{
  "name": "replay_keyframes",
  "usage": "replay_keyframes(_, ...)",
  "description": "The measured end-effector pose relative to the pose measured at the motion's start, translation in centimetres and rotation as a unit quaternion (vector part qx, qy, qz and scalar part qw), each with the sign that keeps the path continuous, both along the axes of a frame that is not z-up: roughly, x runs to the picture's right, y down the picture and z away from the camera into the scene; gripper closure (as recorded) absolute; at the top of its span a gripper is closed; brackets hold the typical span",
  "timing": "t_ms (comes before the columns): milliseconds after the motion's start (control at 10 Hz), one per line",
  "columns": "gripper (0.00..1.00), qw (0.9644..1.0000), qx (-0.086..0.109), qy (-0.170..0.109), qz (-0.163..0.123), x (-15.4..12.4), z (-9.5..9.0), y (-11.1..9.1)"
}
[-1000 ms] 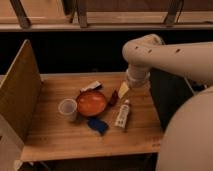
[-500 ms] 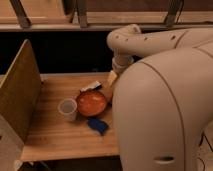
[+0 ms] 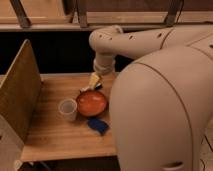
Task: Move the arm in a circular motion
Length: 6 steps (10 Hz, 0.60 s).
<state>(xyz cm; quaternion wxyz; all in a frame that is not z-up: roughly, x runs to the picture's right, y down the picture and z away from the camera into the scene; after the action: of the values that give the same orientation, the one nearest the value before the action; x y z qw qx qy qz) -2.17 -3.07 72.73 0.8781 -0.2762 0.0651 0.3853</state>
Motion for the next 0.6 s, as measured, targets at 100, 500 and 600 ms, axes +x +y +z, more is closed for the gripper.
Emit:
replay_keyframes(100, 0.20, 1.0000, -0.004, -0.006, -0.003, -0.8, -0.5, 0.9)
replay_keyframes(500, 0.20, 0.9991, -0.004, 0.037, 0.019, 1.5, -3.3, 4.6)
replay_keyframes(600, 0.20, 0.9971, -0.001, 0.066, 0.040, 3.7, -4.5, 5.3)
